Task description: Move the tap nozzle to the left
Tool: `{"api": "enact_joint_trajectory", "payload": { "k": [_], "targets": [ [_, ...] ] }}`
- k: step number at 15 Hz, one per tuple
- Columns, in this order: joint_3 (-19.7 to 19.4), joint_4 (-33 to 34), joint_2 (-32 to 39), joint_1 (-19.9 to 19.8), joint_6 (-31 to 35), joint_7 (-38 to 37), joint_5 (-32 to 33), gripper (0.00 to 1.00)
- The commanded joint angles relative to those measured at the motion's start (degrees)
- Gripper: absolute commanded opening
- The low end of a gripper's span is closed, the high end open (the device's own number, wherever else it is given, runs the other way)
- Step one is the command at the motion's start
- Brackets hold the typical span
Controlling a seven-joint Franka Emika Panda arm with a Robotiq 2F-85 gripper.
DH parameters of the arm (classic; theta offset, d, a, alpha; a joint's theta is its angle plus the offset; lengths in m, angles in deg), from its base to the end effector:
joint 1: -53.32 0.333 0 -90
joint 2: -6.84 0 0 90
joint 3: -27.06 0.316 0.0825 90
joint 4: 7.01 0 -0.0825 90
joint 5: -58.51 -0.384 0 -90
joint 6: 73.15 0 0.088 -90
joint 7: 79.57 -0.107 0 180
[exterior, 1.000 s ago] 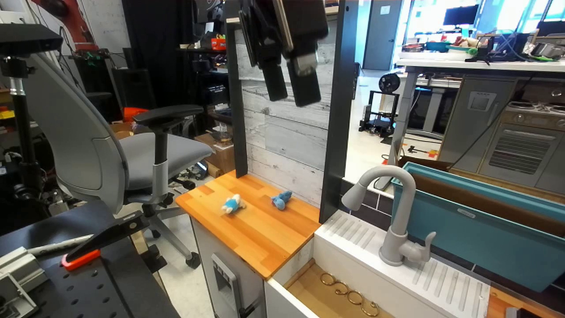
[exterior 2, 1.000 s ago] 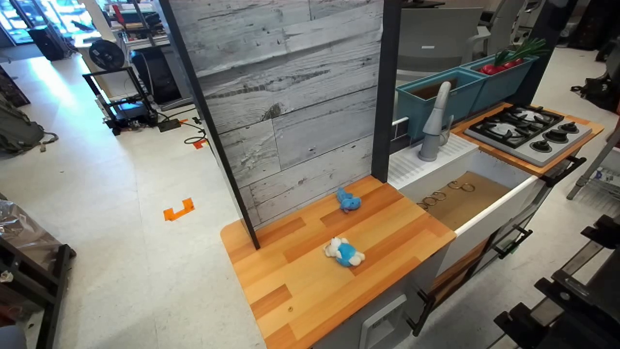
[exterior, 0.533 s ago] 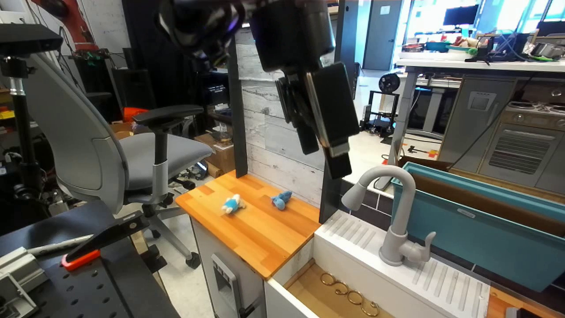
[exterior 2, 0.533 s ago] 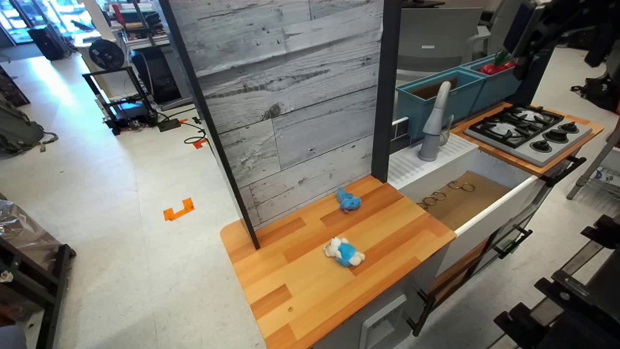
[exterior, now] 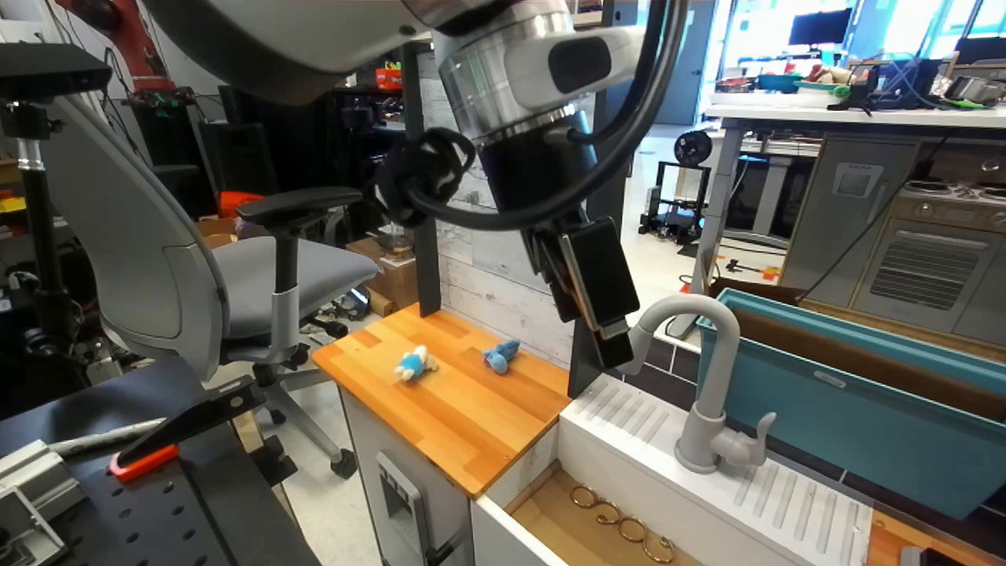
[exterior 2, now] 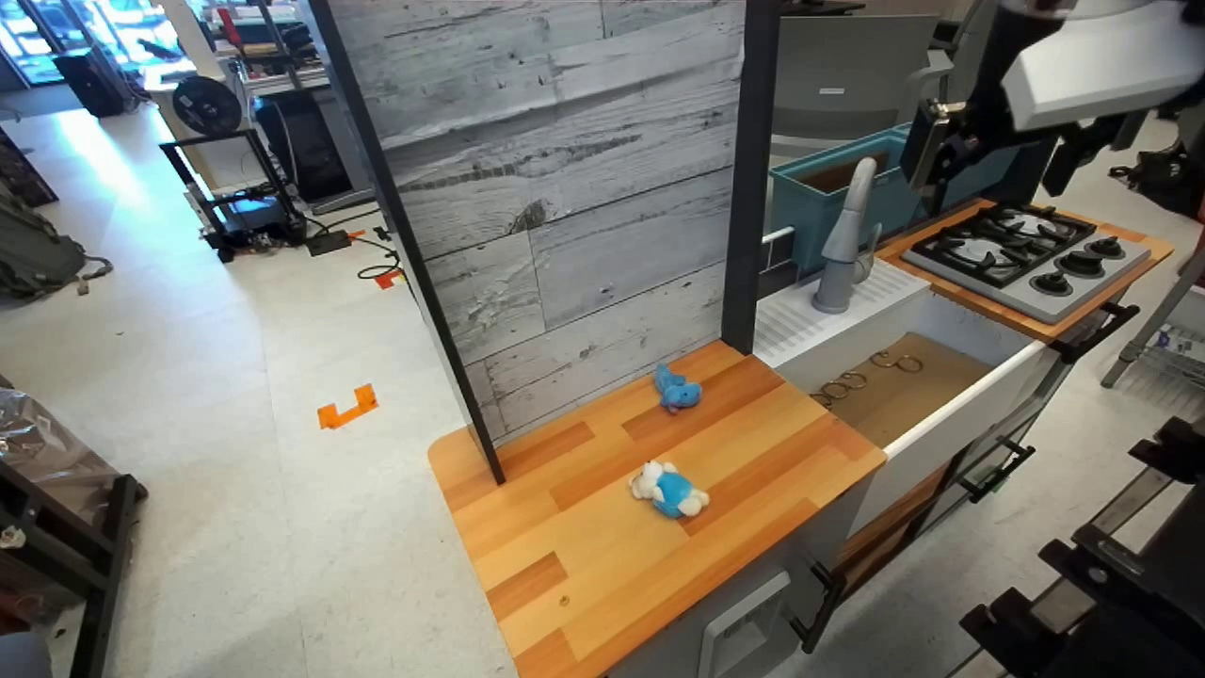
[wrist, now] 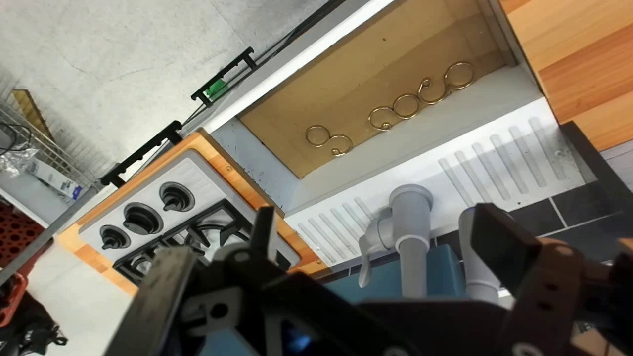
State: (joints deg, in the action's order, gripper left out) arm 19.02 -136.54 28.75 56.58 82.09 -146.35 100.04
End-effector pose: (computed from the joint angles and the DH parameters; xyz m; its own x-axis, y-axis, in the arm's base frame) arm 0.5378 -0.0235 0.1932 0.8143 -0.4966 0.3004 -0.5638 -0.7996 0.2067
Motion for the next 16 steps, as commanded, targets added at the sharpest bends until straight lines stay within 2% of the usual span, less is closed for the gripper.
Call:
{"api": "enact_joint_trajectory", "payload": {
  "k": [1,6,16],
  "targets": [
    [-2.9,5.6,6.1,3.8,1.8,-3.1,0.8,1.0],
    [-5.5,12.6,12.3,7.6,2.3,-5.8,0.9,1.0],
    [-10.0,22.6,22.6,11.9,3.1,-9.4,0.3,1.0]
  ]
}}
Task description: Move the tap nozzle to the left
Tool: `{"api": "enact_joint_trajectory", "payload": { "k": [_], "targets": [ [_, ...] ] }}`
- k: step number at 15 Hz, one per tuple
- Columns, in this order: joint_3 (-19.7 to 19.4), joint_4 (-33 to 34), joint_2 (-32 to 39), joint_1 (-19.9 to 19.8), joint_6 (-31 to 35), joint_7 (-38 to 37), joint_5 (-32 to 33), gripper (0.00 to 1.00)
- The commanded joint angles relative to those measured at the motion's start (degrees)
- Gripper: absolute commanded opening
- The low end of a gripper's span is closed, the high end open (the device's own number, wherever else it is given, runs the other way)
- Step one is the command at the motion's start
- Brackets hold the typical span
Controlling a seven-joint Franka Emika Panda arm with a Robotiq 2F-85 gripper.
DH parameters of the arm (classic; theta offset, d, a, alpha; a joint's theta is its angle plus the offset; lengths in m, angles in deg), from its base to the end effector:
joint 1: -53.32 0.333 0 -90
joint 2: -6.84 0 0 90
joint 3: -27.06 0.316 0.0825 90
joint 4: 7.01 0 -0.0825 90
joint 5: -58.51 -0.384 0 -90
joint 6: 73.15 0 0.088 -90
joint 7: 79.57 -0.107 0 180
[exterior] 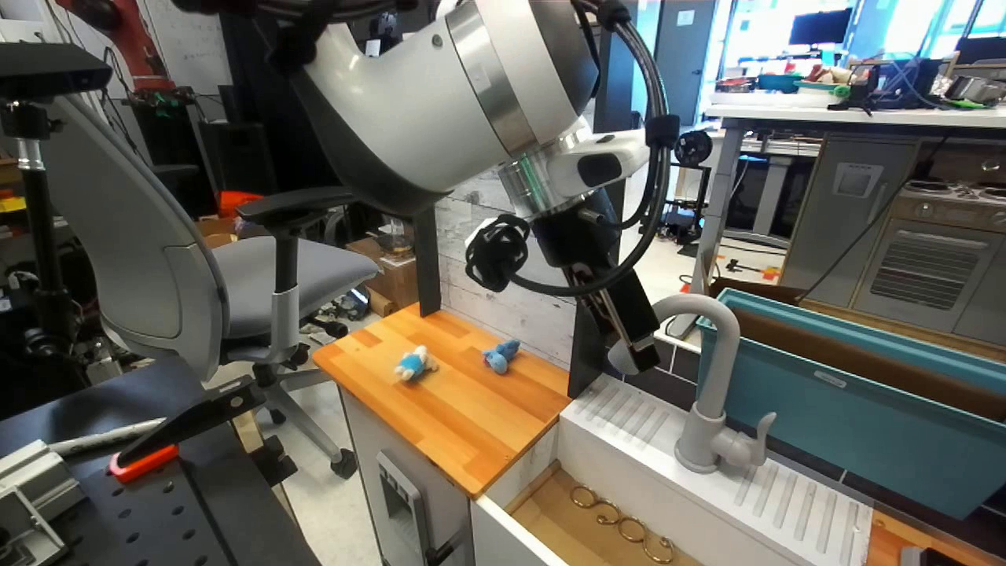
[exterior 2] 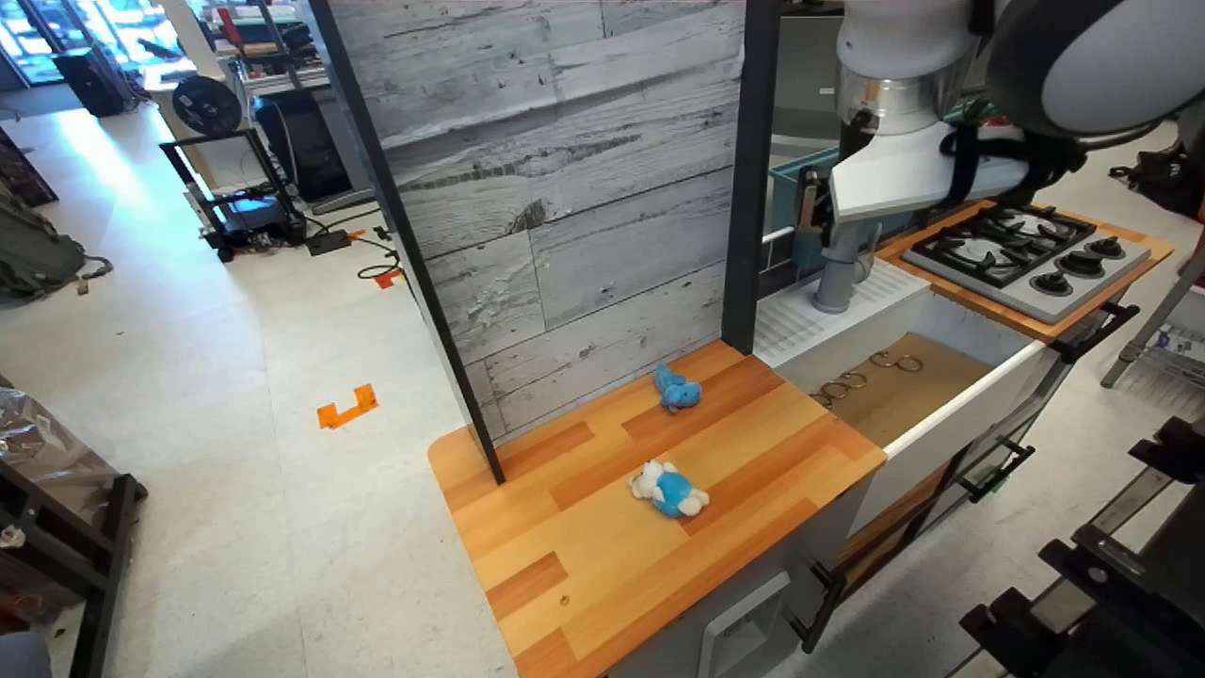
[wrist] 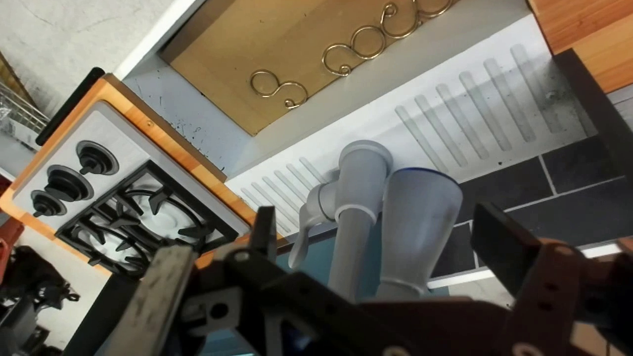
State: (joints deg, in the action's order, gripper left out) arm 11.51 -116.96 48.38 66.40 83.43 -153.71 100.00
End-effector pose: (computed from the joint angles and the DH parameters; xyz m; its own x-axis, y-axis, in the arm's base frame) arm 0.6199 0.0021 0.1236 0.7823 -0.4722 0.4063 -0.5887 -0.7736 0.2344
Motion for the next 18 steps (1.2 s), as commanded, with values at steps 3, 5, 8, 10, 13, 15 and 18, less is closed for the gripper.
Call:
{"api": "enact_joint_trajectory", "payload": {
  "k": [3,5,8,10,13,15,18],
  "targets": [
    [-3.1,4.1,4.4,2.7,1.5,-2.5,-0.1,1.0],
    [-3.7,4.4,5.3,3.1,1.6,-2.8,0.2,1.0],
    [-4.6,4.1,5.6,3.6,1.7,-3.0,0.6,1.0],
    [-6.3,3.2,5.1,4.7,1.8,-3.9,1.6,1.0],
    [-8.1,2.0,4.2,5.7,1.4,-4.4,2.2,1.0],
    [-8.9,1.0,3.4,5.7,0.8,-4.4,2.0,1.0],
    [-9.9,-1.2,2.1,5.3,0.2,-4.0,1.9,1.0]
  ]
}}
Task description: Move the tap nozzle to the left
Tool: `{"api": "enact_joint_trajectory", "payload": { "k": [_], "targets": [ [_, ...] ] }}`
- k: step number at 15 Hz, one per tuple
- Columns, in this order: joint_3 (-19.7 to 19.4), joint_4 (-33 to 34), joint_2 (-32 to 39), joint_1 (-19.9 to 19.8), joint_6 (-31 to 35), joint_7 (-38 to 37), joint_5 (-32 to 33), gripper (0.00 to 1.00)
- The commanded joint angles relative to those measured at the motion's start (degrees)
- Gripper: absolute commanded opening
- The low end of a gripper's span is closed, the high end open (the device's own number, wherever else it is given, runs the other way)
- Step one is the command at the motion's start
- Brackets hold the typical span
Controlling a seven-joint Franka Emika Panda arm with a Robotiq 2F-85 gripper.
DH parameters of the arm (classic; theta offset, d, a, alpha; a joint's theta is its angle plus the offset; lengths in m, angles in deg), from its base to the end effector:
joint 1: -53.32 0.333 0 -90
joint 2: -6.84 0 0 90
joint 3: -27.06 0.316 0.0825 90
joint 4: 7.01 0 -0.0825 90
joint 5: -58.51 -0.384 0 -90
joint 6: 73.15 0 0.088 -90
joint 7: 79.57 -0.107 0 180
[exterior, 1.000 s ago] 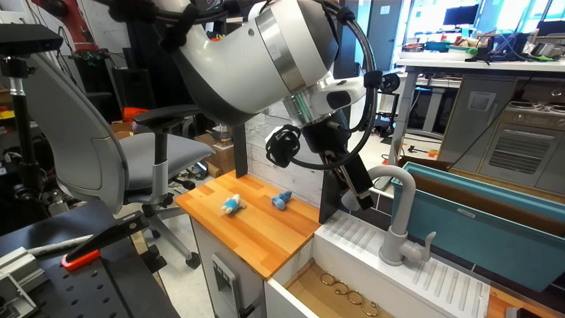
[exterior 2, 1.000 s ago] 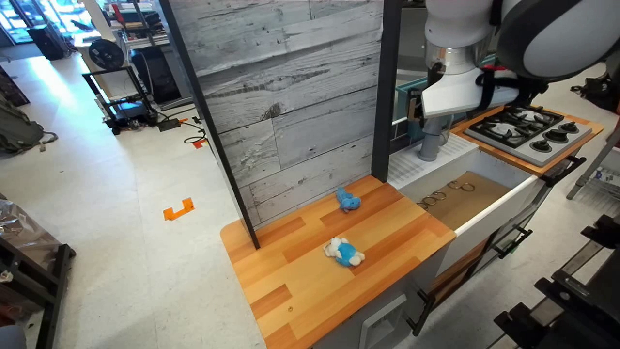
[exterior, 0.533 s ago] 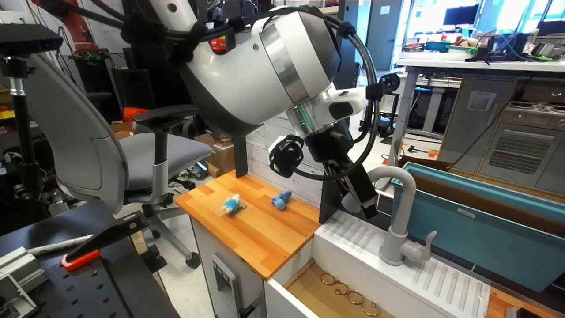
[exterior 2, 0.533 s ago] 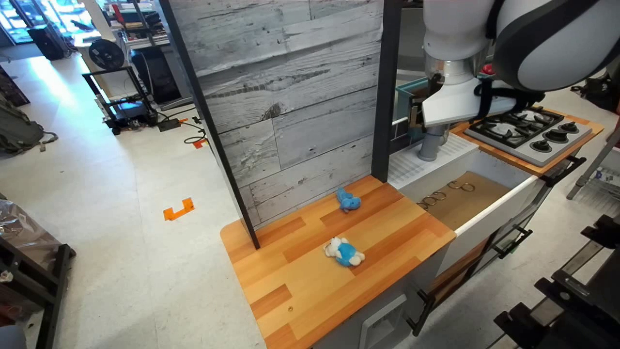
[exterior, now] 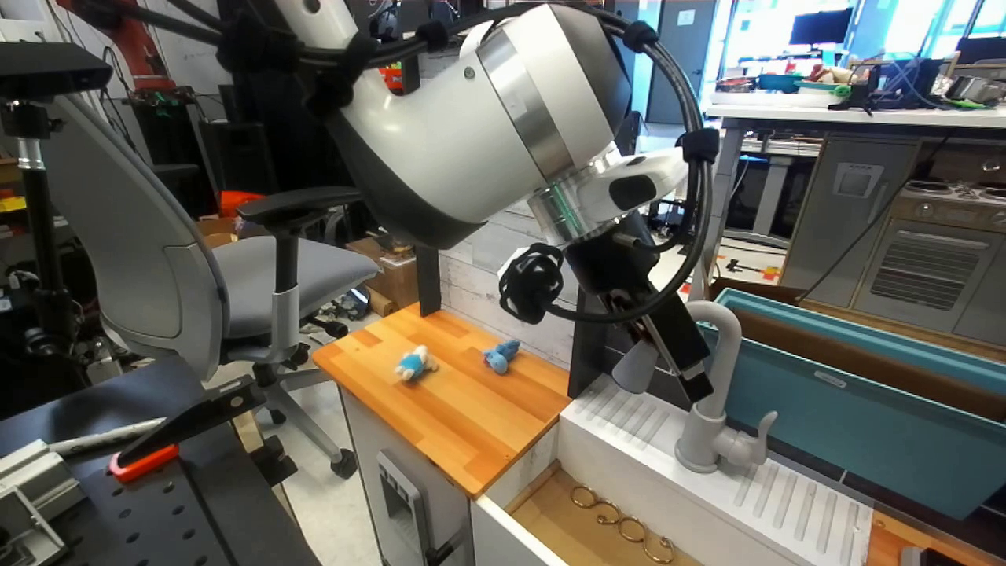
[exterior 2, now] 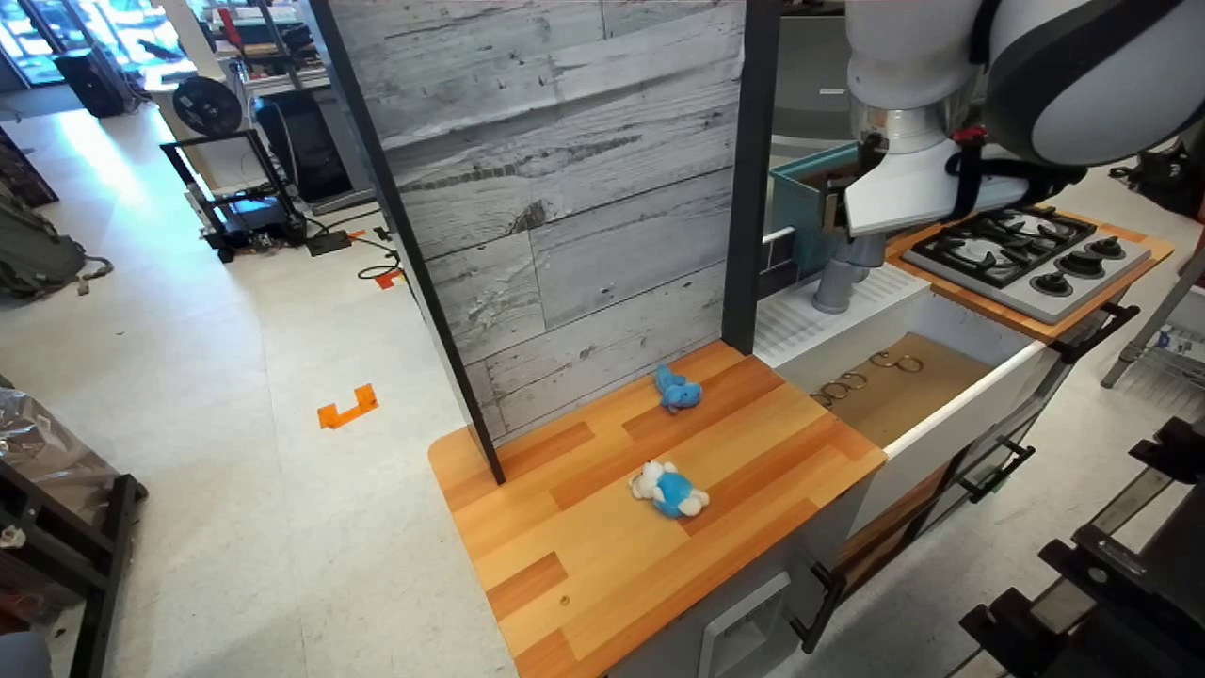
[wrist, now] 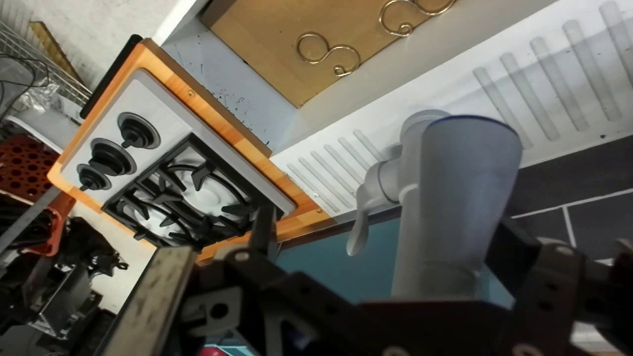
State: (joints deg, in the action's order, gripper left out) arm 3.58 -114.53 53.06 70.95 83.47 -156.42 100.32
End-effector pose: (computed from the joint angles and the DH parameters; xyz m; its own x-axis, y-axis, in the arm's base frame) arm 0.6247 -0.0315 0.1065 0.7565 -0.4614 0.4635 -0.6258 -0.7167 0.3078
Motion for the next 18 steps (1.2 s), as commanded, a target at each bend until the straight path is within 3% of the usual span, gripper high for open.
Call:
{"api": "enact_joint_trajectory", "payload": {
  "k": [1,12,18],
  "targets": [
    [-2.6,-4.6,-3.1,0.7,0.1,-1.1,1.7,1.0],
    [-6.9,-12.1,-12.4,-0.2,0.1,-0.3,3.6,1.0],
    [-9.8,-14.0,-13.1,0.4,3.7,-0.2,3.0,1.0]
  ]
}}
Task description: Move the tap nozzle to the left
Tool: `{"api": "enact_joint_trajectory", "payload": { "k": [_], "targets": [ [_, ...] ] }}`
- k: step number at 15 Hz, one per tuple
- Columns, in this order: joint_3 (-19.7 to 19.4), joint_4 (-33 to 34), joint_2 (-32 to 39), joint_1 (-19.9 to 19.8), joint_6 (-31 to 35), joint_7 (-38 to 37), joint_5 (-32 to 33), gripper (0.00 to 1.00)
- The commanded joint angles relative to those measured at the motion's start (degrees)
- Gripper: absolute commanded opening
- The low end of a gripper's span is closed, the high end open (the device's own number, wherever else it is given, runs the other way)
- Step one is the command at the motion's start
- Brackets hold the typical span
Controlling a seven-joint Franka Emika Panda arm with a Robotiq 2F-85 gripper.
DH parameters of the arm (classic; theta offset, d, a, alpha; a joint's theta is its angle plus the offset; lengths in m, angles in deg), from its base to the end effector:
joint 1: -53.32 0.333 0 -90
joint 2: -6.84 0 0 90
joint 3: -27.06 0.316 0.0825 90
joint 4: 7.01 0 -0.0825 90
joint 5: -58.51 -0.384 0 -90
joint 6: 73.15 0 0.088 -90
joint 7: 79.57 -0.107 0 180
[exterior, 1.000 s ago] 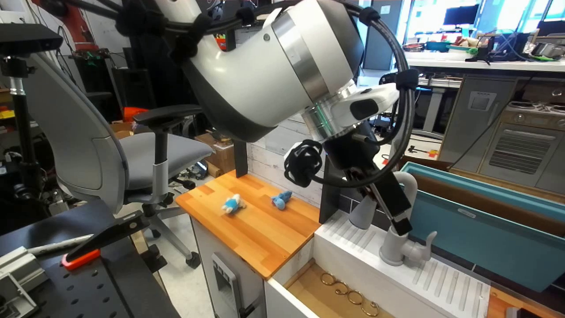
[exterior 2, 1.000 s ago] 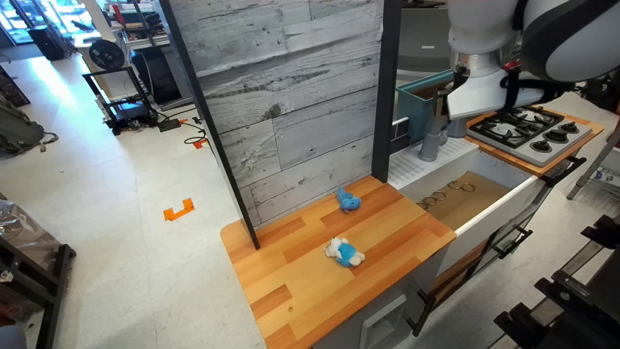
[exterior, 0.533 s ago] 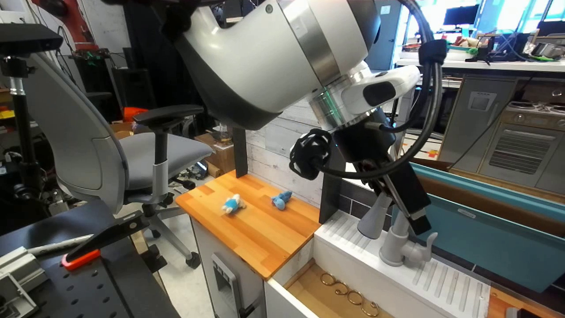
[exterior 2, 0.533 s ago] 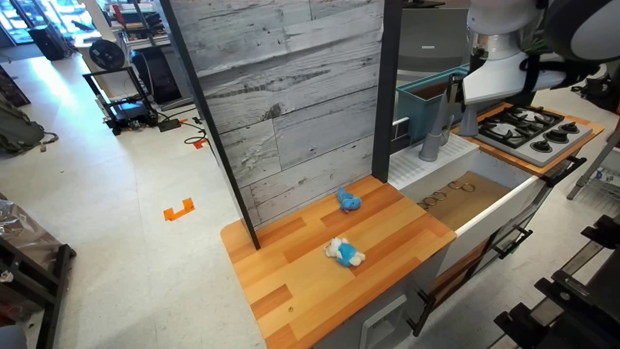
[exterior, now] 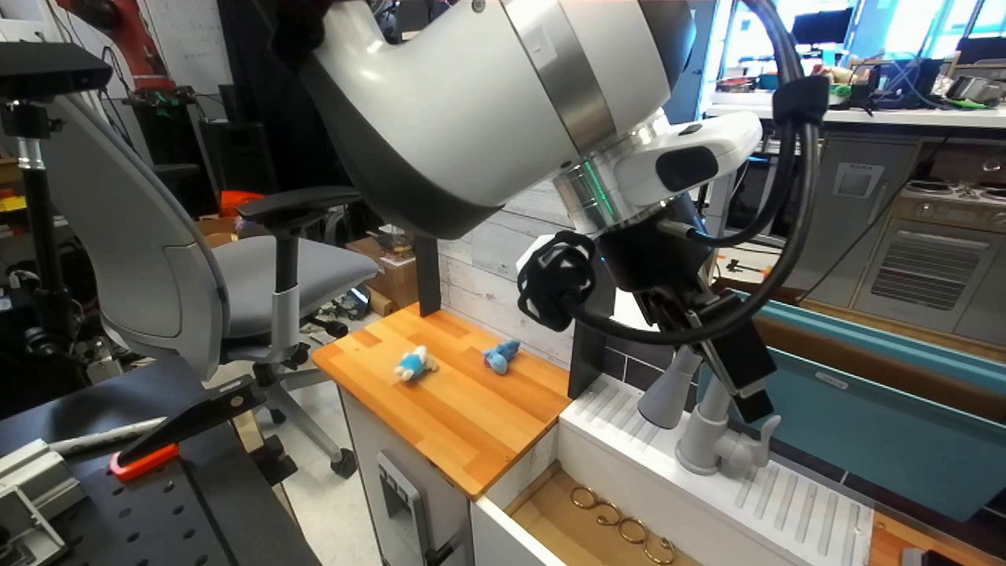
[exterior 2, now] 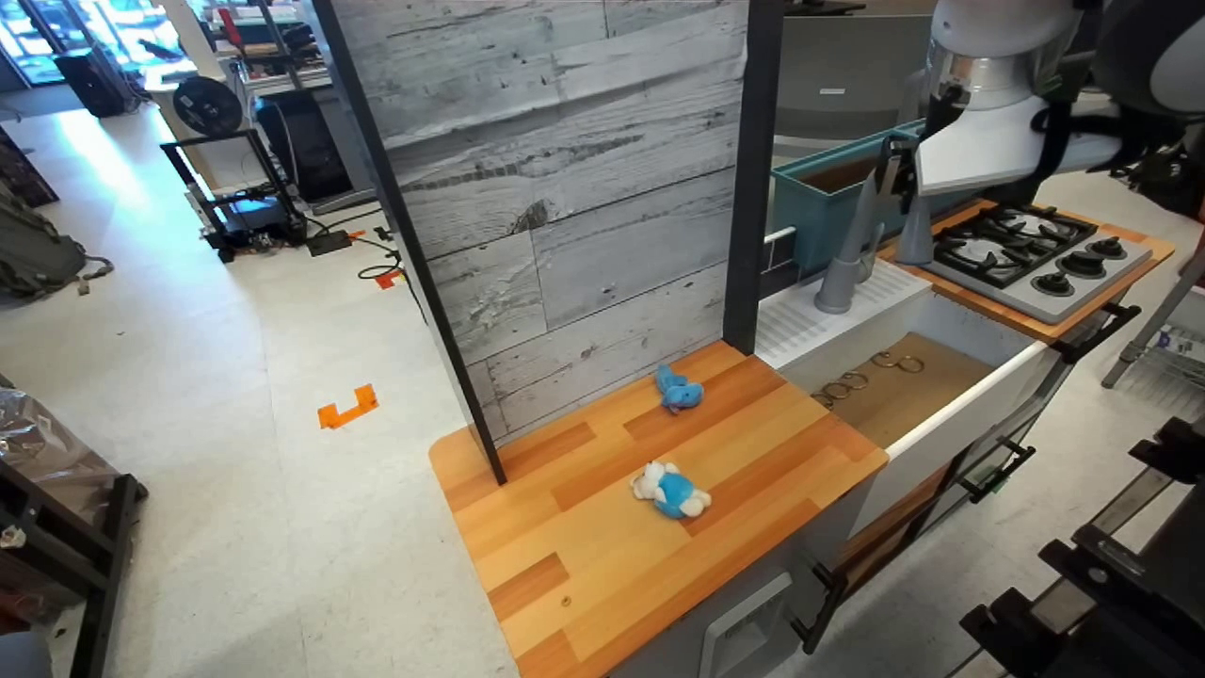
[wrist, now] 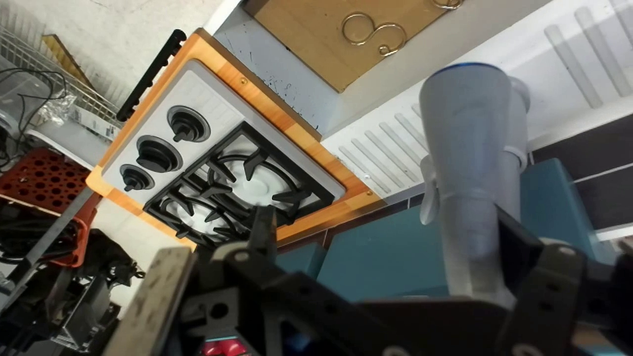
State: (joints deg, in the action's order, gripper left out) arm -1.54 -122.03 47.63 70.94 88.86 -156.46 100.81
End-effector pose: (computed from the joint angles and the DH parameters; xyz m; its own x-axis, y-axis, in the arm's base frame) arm 0.5976 -0.0792 0.1366 0.7133 -0.5083 0.4825 -0.6717 -0.6922 0.2639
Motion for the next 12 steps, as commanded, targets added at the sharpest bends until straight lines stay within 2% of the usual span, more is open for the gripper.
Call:
{"api": "enact_joint_trajectory", "payload": {
  "k": [1,6,10,12],
  "targets": [
    [-4.4,-6.8,-7.9,0.1,-1.4,0.4,1.9,1.0],
    [-1.9,-9.9,-10.7,-1.3,0.3,4.6,0.8,1.0],
    [2.9,-15.2,-17.3,-3.2,0.0,13.2,-0.8,1.0],
    [2.8,-20.3,-23.2,-3.2,-2.5,18.9,-3.0,1.0]
  ]
}}
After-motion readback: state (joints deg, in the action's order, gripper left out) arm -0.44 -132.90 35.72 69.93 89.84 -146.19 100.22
